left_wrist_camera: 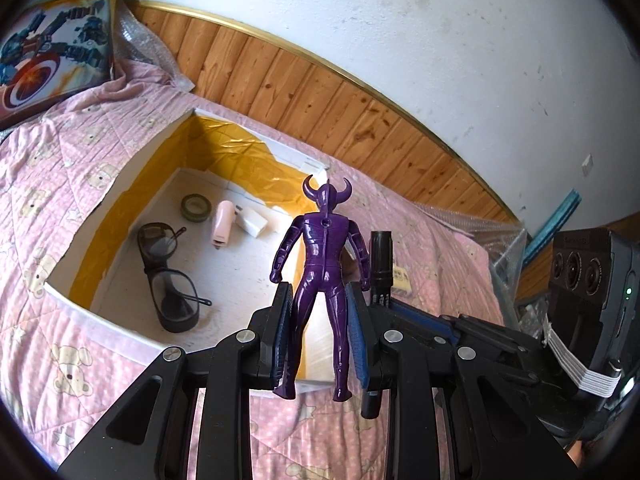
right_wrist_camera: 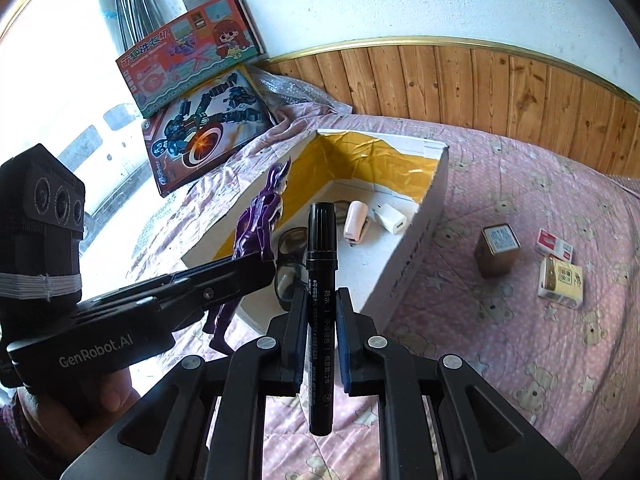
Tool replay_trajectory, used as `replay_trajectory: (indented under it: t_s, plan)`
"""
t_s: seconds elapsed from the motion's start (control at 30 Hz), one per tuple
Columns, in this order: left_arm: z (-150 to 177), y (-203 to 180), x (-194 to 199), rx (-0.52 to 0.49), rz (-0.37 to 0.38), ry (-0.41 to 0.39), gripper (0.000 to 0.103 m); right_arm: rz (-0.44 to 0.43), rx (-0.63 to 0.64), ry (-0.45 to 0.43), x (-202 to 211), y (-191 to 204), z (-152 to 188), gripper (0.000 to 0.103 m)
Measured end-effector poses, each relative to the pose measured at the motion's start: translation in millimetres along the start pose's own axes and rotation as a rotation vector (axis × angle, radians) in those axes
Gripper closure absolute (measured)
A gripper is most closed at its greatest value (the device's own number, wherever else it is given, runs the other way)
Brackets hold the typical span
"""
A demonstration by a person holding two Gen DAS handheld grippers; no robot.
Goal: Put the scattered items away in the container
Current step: 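Carry the purple figure and black marker with both tools over the box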
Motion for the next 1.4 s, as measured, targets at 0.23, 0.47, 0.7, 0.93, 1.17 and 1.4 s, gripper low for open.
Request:
replay_trajectory:
  t_s: [0.23, 0.47, 0.7, 0.93, 1.17, 1.4]
  plan:
    - [-8.4, 21.7, -9.5, 0.07, -0.021, 0.031, 0.076, -0.004, 0.024, 0.005, -14.5, 4.1, -22.6, 0.088]
    - [-18.9, 37.1, -19.8, 0.127, -0.047, 0.064, 0.076, -0.012, 0.039, 0.027, -33.9, 1.3, -41.4, 0.088]
    - [-23.4, 44.7, -40.9, 0.2, -0.045, 0.13, 0.076, -0.01, 0.05, 0.068, -56.7, -8.4, -56.3, 0.088]
    - [-20.8, 48.5, -67.8, 0.256, -0.067, 0.219, 0.076, 0.006, 0.092, 0.122, -81.5, -19.6, -70.2, 0.088]
    - [-12.6, 53.3, -89.6, 0.295, -0.125, 0.309, 0.076, 0.013, 0.136, 0.196, -112.1, -29.5, -78.3, 0.088]
    - [-1.2, 56.5, -109.9, 0.317, -0.177, 0.405, 0.075, 0.014, 0.192, 0.276, -141.1, -35.0, -79.6, 0.088]
Point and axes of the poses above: each gripper's, at about its wrist camera, not at the fingertips, and x roughly against the way its jaws point, y to its left, z to its underside, the point moved 5 cm from there along -x, roughly the way its jaws point
